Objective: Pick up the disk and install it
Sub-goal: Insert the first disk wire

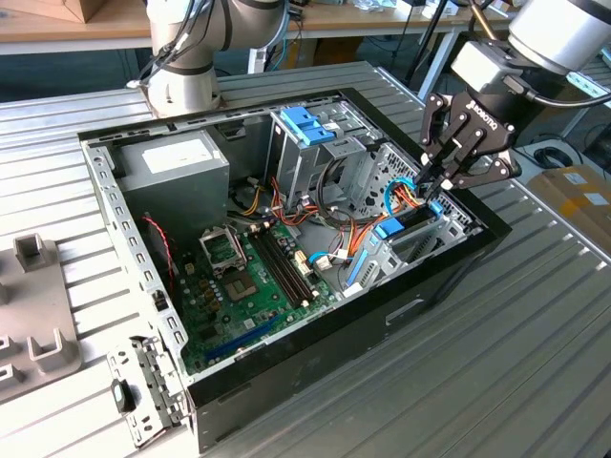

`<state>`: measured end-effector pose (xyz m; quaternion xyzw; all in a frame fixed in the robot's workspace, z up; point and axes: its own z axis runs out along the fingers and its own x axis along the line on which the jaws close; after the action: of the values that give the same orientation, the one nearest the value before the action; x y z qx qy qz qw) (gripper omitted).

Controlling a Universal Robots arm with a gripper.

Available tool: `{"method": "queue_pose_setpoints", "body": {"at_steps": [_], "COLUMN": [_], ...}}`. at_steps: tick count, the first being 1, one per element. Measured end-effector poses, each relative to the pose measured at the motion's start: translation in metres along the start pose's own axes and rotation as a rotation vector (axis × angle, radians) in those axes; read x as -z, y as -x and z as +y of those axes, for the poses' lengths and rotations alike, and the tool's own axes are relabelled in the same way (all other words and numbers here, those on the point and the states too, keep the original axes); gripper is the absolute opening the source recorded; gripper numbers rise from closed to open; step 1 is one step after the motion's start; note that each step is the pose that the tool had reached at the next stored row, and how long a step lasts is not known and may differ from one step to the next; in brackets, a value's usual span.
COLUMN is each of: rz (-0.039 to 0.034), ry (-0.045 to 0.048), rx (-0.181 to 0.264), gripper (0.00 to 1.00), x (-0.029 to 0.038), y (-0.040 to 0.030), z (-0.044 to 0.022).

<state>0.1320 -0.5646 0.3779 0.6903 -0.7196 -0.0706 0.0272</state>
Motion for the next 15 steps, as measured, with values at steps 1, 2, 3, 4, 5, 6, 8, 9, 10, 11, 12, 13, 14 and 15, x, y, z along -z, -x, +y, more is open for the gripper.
{"method": "queue_pose_setpoints", "body": {"at_steps": [1,2,3,4,5,6,8,9,10,11,12,13,14,15], "rz": [0.0,-0.0001,-0.0001,0.0,0.0,-0.0001,0.0,0.0,0.0,-0.0002,0.0004,0.0006,0.0008,0.0009], "ry": [0.0,0.0,0.0,0.0,0.0,0.0,0.0,0.0,0.0,0.0,-0.0001,0.0,-0.0001,-0.0001], "rx": [0.0,0.0,0.0,0.0,0.0,0.0,0.0,0.0,0.0,0.0,0.0,0.0,0.0,0.0], "gripper": [0.3,0.3,0.3,0.3,0.3,0.3,0.3,0.3,0.3,0.3,0.3,0.3,0.3,0.3], "x": [0.0,0.0,-0.0001,-0.0003,-0.0004,-0.0008,-0.0014,-0.0018,-0.0024,-0.0034,-0.0045,-0.0052,-0.0058,-0.0063], "y": [0.0,0.0003,0.0011,0.0022,0.0037,0.0054,0.0104,0.0119,0.0126,0.0127,0.0128,0.0128,0.0127,0.0127], "z": [0.0,0.0,0.0,0.0001,0.0001,0.0002,0.0003,0.0003,0.0003,0.0001,0.0,-0.0001,-0.0002,-0.0003]}}
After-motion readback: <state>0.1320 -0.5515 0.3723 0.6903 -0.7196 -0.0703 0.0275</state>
